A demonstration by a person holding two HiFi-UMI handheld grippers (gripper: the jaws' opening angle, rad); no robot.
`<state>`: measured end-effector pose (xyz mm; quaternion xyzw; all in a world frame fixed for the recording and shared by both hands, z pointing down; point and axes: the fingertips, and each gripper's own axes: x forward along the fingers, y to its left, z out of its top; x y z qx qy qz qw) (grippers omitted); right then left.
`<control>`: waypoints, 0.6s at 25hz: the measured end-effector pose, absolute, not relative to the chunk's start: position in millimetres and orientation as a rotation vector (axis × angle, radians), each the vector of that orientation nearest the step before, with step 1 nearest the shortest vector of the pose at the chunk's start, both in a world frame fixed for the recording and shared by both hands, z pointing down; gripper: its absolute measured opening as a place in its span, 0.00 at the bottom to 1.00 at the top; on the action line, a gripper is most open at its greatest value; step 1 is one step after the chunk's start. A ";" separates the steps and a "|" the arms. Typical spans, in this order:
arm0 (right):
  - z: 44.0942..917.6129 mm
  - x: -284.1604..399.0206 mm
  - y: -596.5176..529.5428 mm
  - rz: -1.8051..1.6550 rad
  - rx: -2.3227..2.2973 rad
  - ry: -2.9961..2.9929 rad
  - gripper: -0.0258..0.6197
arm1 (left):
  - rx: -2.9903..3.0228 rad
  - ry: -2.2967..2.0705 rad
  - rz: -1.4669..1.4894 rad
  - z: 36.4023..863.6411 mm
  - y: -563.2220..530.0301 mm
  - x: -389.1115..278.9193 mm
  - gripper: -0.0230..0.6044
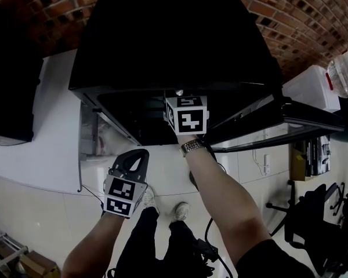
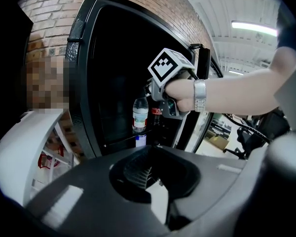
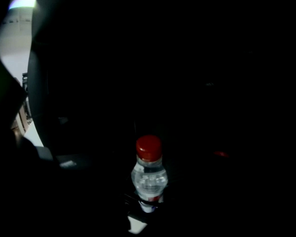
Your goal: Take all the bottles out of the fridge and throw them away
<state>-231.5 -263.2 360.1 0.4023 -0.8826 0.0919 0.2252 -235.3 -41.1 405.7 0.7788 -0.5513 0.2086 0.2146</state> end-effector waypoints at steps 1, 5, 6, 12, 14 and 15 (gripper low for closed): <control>358.8 -230.2 -259.6 0.249 1.107 -2.439 0.29 | 2.157 -1.534 0.576 405.7 -40.6 -235.4 0.04; 357.6 -221.1 -239.0 0.252 1.088 -2.457 0.28 | 2.165 -1.535 0.566 402.4 -41.0 -227.8 0.04; 358.5 -217.5 -232.9 0.260 1.080 -2.459 0.28 | 2.168 -1.533 0.564 402.1 -41.4 -224.4 0.04; 362.3 -183.5 -182.4 0.291 1.050 -2.470 0.28 | 2.188 -1.509 0.570 403.7 -35.4 -196.4 0.04; 361.0 -169.8 -162.5 0.314 1.039 -2.482 0.28 | 2.196 -1.492 0.577 405.7 -32.1 -182.6 0.04; 361.3 -161.0 -152.8 0.322 1.034 -2.484 0.28 | 2.200 -1.483 0.580 407.4 -30.6 -174.3 0.04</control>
